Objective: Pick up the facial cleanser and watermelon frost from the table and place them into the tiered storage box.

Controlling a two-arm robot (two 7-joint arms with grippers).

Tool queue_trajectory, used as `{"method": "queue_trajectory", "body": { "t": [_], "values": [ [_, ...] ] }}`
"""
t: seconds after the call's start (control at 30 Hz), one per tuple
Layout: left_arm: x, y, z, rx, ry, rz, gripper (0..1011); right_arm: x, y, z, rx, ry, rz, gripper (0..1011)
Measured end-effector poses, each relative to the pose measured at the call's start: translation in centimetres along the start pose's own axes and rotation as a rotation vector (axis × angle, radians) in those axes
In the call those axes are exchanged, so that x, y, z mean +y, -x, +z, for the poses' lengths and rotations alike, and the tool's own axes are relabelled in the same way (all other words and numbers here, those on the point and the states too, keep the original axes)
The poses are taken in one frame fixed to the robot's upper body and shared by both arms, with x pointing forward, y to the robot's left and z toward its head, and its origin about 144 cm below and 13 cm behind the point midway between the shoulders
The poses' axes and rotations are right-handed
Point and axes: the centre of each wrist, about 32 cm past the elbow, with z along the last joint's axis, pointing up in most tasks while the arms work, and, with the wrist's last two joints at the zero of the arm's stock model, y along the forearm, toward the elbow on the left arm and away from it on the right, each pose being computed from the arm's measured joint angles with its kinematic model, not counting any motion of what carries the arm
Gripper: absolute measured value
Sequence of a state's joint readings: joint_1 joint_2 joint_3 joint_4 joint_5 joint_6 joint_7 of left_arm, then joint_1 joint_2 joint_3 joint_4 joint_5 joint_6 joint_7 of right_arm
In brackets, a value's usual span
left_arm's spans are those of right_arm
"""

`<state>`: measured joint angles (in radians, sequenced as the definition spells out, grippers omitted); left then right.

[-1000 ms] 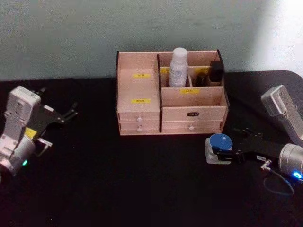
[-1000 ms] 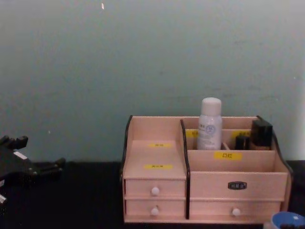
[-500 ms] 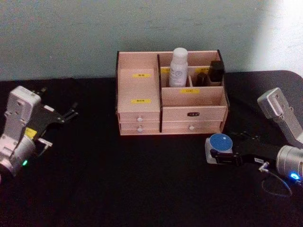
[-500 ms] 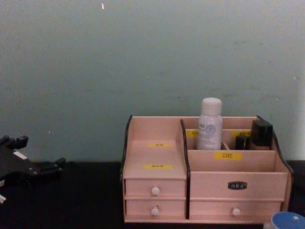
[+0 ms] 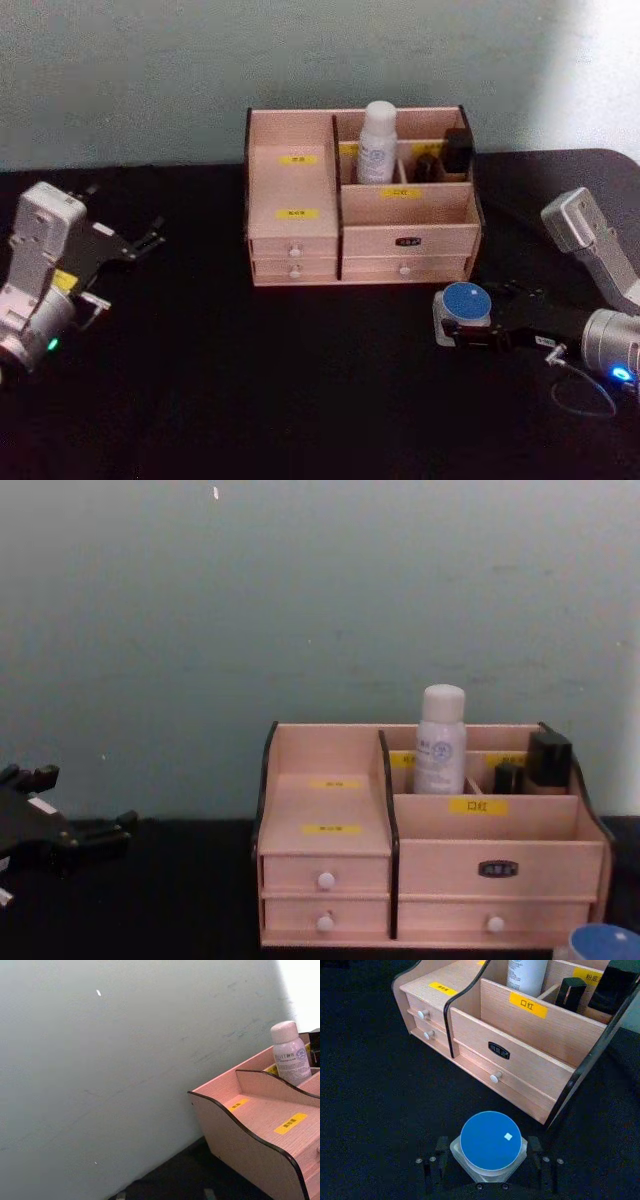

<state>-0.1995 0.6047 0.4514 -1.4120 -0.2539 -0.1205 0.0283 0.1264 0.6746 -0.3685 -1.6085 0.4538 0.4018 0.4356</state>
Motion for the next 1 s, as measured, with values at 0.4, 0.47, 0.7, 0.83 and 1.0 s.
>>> {"method": "queue_trajectory", "body": {
  "t": [0.4, 0.47, 0.7, 0.83, 1.0],
  "values": [
    [0.0, 0.0, 0.0, 0.0, 0.0, 0.0, 1001, -0.01, -0.01, 0.0, 0.001, -0.001, -0.002, 1000],
    [0.0, 0.0, 0.0, 0.0, 0.0, 0.0, 1001, -0.01, -0.01, 0.0, 0.001, -0.001, -0.003, 991],
    [0.0, 0.0, 0.0, 0.0, 0.0, 0.0, 1001, -0.02, -0.01, 0.02, 0.001, -0.002, -0.004, 818],
    [0.0, 0.0, 0.0, 0.0, 0.0, 0.0, 1001, -0.03, -0.01, 0.03, 0.002, -0.002, -0.004, 738],
    [0.0, 0.0, 0.0, 0.0, 0.0, 0.0, 1001, -0.03, -0.01, 0.04, 0.001, -0.002, -0.005, 712]
  ]
}}
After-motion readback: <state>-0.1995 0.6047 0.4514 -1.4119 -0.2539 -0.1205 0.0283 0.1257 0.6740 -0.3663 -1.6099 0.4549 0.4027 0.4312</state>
